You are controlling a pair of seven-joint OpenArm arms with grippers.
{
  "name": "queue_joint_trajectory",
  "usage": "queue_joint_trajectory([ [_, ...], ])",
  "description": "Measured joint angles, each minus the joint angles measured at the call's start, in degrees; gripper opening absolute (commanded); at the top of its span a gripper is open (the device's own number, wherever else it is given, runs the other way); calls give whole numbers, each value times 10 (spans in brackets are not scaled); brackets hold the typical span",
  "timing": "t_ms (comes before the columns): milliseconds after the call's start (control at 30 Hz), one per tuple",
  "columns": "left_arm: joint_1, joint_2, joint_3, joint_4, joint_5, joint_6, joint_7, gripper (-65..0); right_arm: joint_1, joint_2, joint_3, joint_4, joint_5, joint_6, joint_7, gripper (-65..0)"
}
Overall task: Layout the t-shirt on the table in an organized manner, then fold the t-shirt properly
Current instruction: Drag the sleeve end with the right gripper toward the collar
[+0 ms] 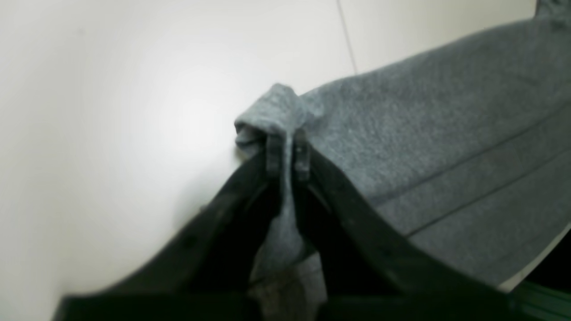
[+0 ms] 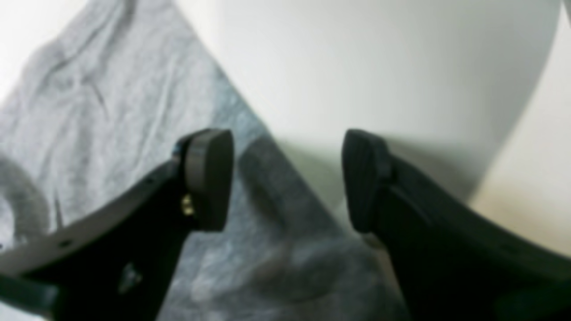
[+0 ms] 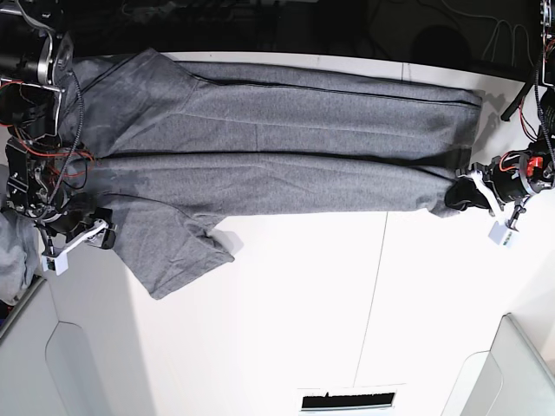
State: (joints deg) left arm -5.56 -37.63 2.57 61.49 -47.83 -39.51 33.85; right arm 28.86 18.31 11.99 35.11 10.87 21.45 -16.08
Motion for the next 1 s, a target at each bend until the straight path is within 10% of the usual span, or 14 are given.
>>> queue_joint_trajectory([
  [233,0,0,0,0,-2,0,0,-650,2,0,0,-16,18,91,2,-264],
  [400,0,0,0,0,-3,0,0,-650,-1,-15,0,-6,31,98,-4,-274],
  [600,0,0,0,0,-4,0,0,-650,0,-52,0,-6,31,101,-22,-650],
  [833,0,-3,0,1,-49,0,12,-650,-21,-53,0,85,26,107,-92,-650],
  [1000,4,-15,0,21,-129,1,130,-650,-99,-51,0,264,93,111,-151,-650],
])
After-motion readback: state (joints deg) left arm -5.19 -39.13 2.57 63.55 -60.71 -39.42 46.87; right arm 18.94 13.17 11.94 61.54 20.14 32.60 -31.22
